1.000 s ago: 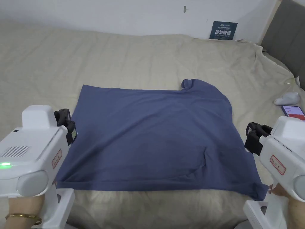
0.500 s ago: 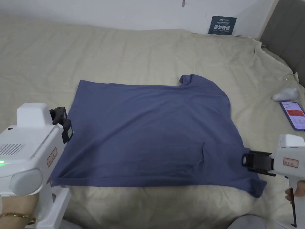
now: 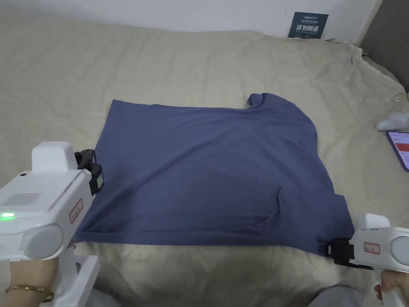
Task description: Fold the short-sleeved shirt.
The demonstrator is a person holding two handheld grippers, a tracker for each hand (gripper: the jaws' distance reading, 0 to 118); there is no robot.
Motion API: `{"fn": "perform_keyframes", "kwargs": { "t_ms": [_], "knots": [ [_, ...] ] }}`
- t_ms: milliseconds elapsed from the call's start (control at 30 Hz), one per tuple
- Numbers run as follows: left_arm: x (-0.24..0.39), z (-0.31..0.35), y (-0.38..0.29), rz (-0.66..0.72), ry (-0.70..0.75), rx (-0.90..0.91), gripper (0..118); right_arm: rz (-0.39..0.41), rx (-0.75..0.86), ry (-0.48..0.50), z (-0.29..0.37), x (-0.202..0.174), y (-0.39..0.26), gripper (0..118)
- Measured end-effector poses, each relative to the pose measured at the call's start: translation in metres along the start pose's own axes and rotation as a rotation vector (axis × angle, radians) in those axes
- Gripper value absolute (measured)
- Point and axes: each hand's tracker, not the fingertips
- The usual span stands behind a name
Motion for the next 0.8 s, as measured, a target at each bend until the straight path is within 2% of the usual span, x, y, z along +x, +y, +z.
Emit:
{"fn": "perform_keyframes", "kwargs": {
  "t_ms": [67,133,167,267,300,333,567,667,800],
  "knots": [
    [-0.002,-0.001,-0.001,0.013,0.004,-0.017,0,0.003,0.005,0.029,0.002,-0.004,0.001,12],
    [-0.009,-0.006,-0.001,0.039,0.011,-0.04,4,0.011,0.001,0.013,0.004,-0.009,0.004,10],
    [-0.013,-0.008,0.0,0.065,0.005,-0.068,12,0.031,0.002,0.01,0.005,-0.01,0.005,9],
    [-0.026,-0.015,0.007,0.122,-0.006,-0.178,76,0.033,0.009,0.014,0.011,-0.008,0.008,9],
    [-0.032,-0.017,0.008,0.128,0.004,-0.205,91,0.033,0.017,0.016,0.014,-0.008,0.008,9],
    [-0.036,-0.019,0.009,0.125,0.017,-0.219,96,0.034,0.024,0.018,0.015,-0.005,0.009,9],
    [-0.07,-0.037,-0.01,0.034,0.129,-0.5,99,0.043,0.054,0.024,0.028,-0.004,0.013,9],
    [-0.073,-0.036,-0.03,-0.038,0.121,-0.588,99,0.045,0.057,0.023,0.029,-0.004,0.015,9],
    [-0.069,-0.036,-0.052,-0.055,0.098,-0.644,97,0.037,0.056,0.022,0.029,-0.004,0.016,9]
  ]
}}
